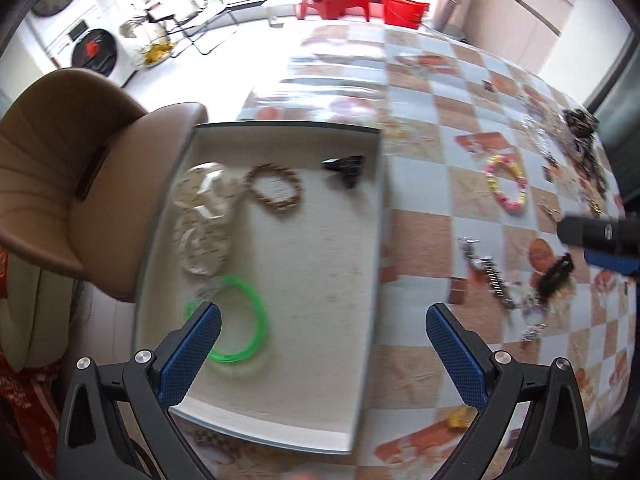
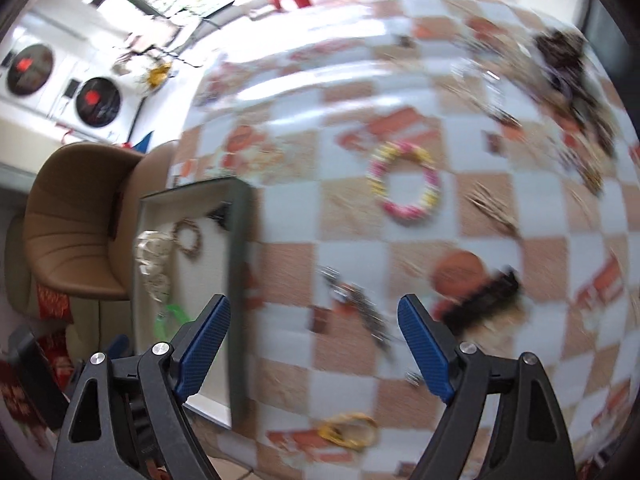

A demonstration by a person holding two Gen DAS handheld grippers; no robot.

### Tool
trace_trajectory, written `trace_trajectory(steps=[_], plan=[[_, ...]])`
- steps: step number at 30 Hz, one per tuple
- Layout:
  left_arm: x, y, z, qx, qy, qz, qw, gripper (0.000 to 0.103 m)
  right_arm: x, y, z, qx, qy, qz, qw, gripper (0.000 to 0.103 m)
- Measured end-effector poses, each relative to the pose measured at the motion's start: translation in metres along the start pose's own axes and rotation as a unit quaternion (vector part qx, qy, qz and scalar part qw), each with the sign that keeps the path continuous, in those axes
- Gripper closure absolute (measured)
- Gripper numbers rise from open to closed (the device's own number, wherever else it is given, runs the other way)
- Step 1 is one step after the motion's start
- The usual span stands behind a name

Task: Organize jewelry
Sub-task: 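Move both open grippers back over the remaining jewelry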

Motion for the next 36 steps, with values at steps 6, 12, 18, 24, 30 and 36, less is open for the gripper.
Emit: trace_trajectory(steps=[6,12,18,24,30,36], plan=[[0.002,-0.003,0.038,0.021,-0.028,-0.023,0.9991,0.0,-0.005,-0.032,0.06,0.067,-0.027,-0.028,0.997,0.015],[0.011,-0.01,0.069,0.028,-0.045,-0.051,0.9973,0.0,-0.002,-0.053,0.098,0.12,-0.037,-0.042,0.991,0.015],[0.026,-0.011,0.086,0.024,-0.049,-0.073,0.9958,0.0,0.007,-0.063,0.12,0.162,-0.034,-0.052,0.985,0.015],[0.038,0.01,0.103,0.025,-0.054,-0.069,0.9959,0.0,0.023,-0.062,0.134,0.214,-0.025,-0.057,0.975,0.015],[0.059,0.04,0.126,0.012,-0.069,-0.073,0.9949,0.0,0.036,-0.054,0.143,0.246,-0.049,-0.046,0.967,0.015],[0.085,0.068,0.152,0.02,-0.069,-0.069,0.995,0.0,0.05,-0.048,0.145,0.253,-0.088,-0.041,0.963,0.016]])
Point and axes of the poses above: each gripper's, at about its wrist camera, not at the fingertips, and x roughly the way its jaws point, z to its right, y to its top, the point moved 8 cm from there along x, roughly the way its jaws point, and after that the axes turned 12 degrees about -x, right-handed, at the moved point
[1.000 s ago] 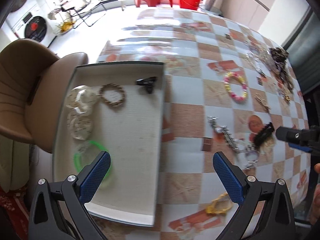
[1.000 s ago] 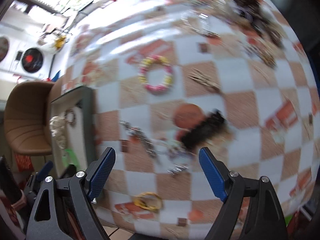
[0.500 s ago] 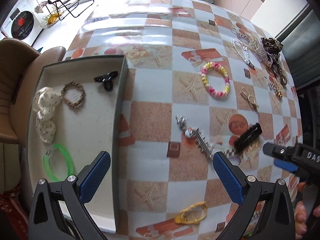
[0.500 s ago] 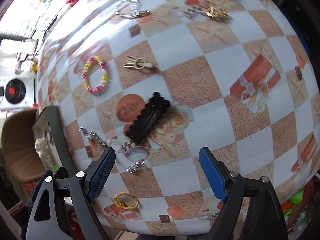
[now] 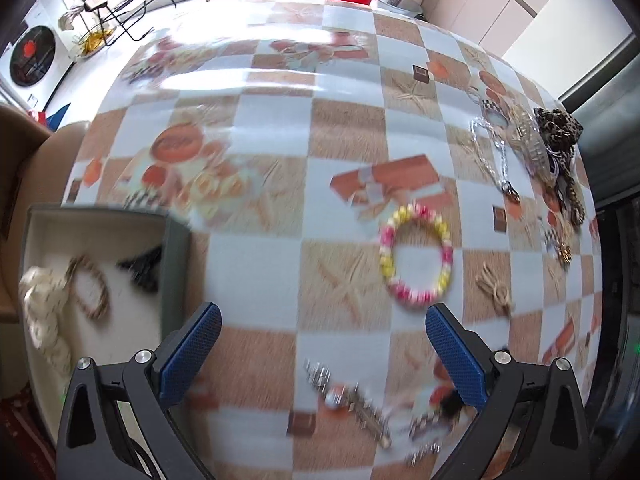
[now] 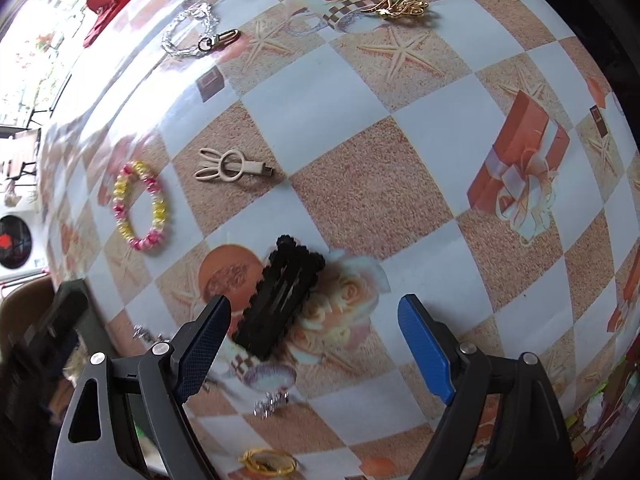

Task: Organize jewelry
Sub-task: 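Move both open grippers back over the remaining jewelry, then grasp the pink-yellow beaded bracelet with the left gripper while the right grasps the black snap clips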

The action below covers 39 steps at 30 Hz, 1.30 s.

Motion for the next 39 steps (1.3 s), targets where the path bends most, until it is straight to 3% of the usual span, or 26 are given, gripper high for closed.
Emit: trace_trajectory(steps=[4,7,10,12,13,15,16,17,20,22,24,30,39], plan=[[0.018,0.012,0.013,0.009,0.004,-0.003,0.9999,0.0,0.003,0.005,-0.011,-0.012,-0.034,0.018,0.999,0.016],[0.032,0.016,0.022,0.019,0.009,-0.012,0.9997,0.012,0.005,0.008,-0.024,-0.034,-0.064,0.025,0.997,0.017],[0.043,0.018,0.028,0.026,0.014,-0.016,0.9994,0.012,0.006,0.007,-0.033,-0.068,-0.104,0.034,0.992,0.024],[0.047,0.017,0.034,0.035,0.017,-0.018,0.9991,0.023,0.005,0.006,-0.038,-0.084,-0.109,0.042,0.99,0.027],[0.048,0.017,0.035,0.04,0.021,-0.016,0.9989,0.023,0.004,0.006,-0.04,-0.092,-0.11,0.045,0.989,0.03],[0.049,0.017,0.04,0.053,0.029,-0.01,0.9981,0.027,0.003,0.005,-0.047,-0.109,-0.11,0.051,0.987,0.038],[0.049,0.017,0.042,0.059,0.034,-0.007,0.9976,0.03,0.002,0.004,-0.051,-0.118,-0.11,0.053,0.986,0.047],[0.048,0.016,0.045,0.065,0.038,-0.004,0.9971,0.035,0.001,0.002,-0.051,-0.123,-0.11,0.054,0.985,0.055],[0.045,0.015,0.052,0.079,0.033,-0.001,0.9963,0.052,0.0,0.003,-0.055,-0.125,-0.105,0.052,0.985,0.065],[0.044,0.013,0.057,0.09,0.031,0.001,0.9955,0.065,-0.001,0.003,-0.054,-0.124,-0.091,0.05,0.987,0.066],[0.043,0.012,0.065,0.098,0.026,0.001,0.9948,0.092,-0.002,0.005,-0.054,-0.129,-0.081,0.048,0.987,0.066],[0.034,0.008,0.065,0.066,-0.021,-0.017,0.9974,0.091,-0.012,0.019,-0.014,-0.114,-0.04,0.046,0.992,0.067],[-0.002,-0.004,0.053,0.047,-0.049,-0.004,0.9977,0.091,-0.039,0.027,0.013,-0.102,0.025,0.046,0.993,0.067]])
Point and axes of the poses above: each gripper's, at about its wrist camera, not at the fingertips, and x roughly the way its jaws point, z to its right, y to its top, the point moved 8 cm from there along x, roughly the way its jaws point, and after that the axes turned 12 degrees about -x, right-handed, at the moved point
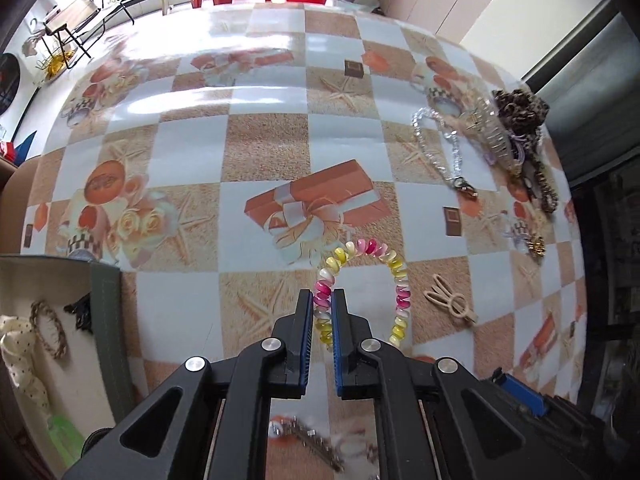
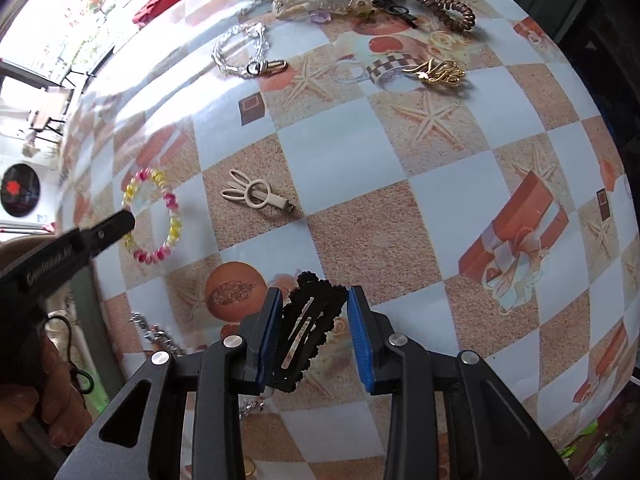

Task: Organize jewelry
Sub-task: 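Grasp the pink-yellow beaded bracelet with the left gripper while the right grasps the black snap clips, then carry the beaded bracelet and black snap clips over the white tray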

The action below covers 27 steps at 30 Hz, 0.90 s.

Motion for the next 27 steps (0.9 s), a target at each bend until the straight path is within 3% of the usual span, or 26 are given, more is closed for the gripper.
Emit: trace_trajectory(steps=[15,27], plan=[[-0.074,-0.038,-0.045,-0.037,-0.035,0.031,0.9982,0.091,-0.042,-0.012,-0.021,-0.028,0.031,0.014,0.999,0.067],[-0.118,-0.067,-0.134,-0.112,-0.026,0.057,0.9918,0.091,-0.046,-0.009,-0.102,-0.105,0.044,0.016,0.993,0.067]])
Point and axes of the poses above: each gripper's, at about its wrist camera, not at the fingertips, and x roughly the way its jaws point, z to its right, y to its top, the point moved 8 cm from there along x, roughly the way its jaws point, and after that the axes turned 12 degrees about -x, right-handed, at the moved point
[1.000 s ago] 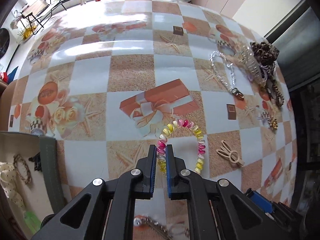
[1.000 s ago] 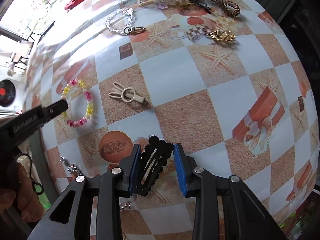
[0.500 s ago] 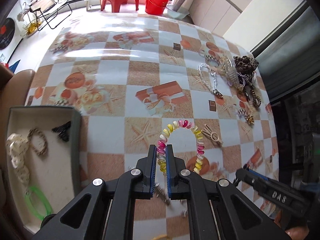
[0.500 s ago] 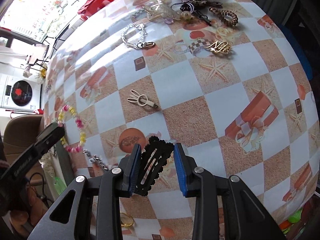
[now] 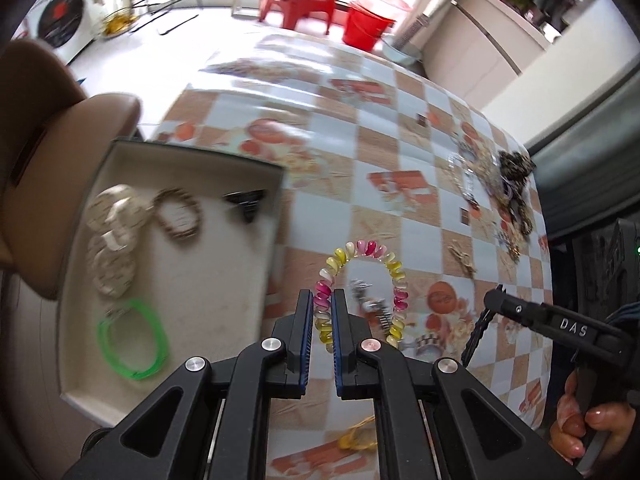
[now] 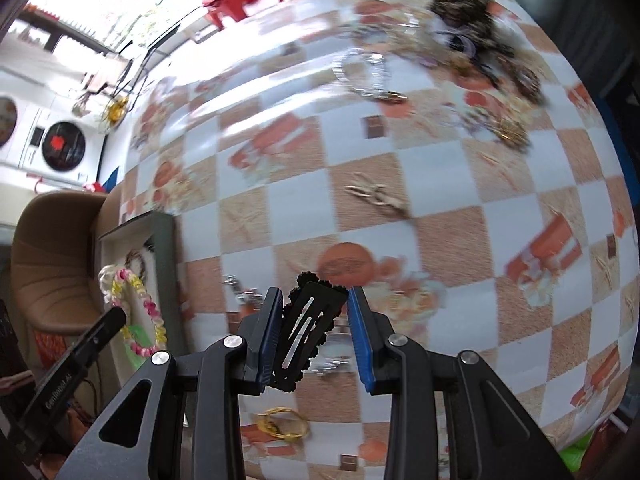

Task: Organize jewelry
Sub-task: 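Carry the beaded bracelet and black snap clips over the white tray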

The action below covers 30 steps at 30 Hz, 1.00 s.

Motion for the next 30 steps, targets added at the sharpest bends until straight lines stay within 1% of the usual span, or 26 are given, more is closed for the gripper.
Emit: trace_trajectory(steps=[6,13,18,22,27,30], plan=[[-0.012,0.004,-0.052,-0.044,0.012,0.013,0.9989,0.091,0.011,0.011,-0.058,-0.053,0.015,-0.004,0.998,0.067],[-0.005,0.01,-0.099,-0.082,0.024,0.015,0.9962,0.091,0.031,0.027,-0.13,-0.122,0.031,-0.009,0.992,0.067],[0.008,0.019,-0.115,-0.09,0.032,0.017,0.9953,0.091,0.049,0.045,-0.171,-0.163,0.034,-0.008,0.986,0.067],[0.023,0.027,-0.123,-0.09,0.042,0.019,0.9949,0.091,0.067,0.06,-0.197,-0.179,0.039,-0.01,0.983,0.067],[0.038,0.033,-0.135,-0.094,0.058,0.021,0.9937,0.091,0.094,0.075,-0.221,-0.195,0.04,-0.019,0.98,0.067],[0.045,0.033,-0.142,-0.1,0.066,0.02,0.9926,0.091,0.111,0.081,-0.228,-0.198,0.04,-0.028,0.979,0.067]])
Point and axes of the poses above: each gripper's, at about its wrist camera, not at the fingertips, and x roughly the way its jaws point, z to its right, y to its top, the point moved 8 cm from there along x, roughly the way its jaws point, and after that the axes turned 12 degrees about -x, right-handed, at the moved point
